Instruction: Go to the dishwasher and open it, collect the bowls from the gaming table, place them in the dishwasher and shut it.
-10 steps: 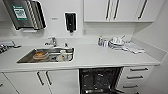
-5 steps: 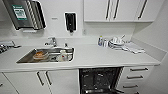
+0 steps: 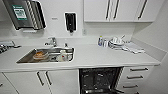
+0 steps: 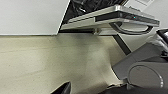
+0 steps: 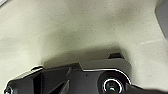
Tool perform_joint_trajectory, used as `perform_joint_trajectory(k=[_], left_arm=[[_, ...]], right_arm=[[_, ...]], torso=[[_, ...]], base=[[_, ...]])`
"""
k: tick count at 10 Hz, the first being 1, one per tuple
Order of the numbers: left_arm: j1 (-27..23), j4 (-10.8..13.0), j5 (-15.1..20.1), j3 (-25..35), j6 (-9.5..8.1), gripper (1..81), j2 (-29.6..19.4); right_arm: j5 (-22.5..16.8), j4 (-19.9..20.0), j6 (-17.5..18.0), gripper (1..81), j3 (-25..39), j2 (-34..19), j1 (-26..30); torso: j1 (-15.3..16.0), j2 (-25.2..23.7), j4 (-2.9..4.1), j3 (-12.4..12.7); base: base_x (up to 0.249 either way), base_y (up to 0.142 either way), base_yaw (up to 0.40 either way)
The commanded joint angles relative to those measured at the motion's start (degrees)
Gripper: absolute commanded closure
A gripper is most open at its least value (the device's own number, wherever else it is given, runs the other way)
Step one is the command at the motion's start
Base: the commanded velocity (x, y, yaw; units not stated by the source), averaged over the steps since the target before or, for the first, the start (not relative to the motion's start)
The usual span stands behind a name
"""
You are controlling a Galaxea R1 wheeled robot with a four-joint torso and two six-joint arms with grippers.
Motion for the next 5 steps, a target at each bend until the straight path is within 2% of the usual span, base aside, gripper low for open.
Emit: perform_joint_trajectory(k=[1, 3, 5], left_arm=[[5.1, -0.1, 3.1, -18.2, -10.06, 1.0, 14.4], [5.6, -0.3, 7.1, -27.3, -12.51, 1.0, 22.9], [5.9, -0.3, 9.9, -37.0, -15.59, 1.0, 30.6]], right_arm=[[1.9, -0.7, -7.7, 1.0, -5.8, 3.3, -1.2], [2.2, -0.7, -12.7, 1.0, -13.4, 8.5, -3.9], [4.1, -0.6, -15.2, 1.0, -19.3, 12.6, -6.4]], torso=[[0.0, 0.0, 0.0, 0.0], [0.0, 0.0, 0.0, 0.0], [0.0, 0.0, 0.0, 0.0]], base=[[0.0, 0.0, 0.0], [0.0, 0.0, 0.0], [0.0, 0.0, 0.0]])
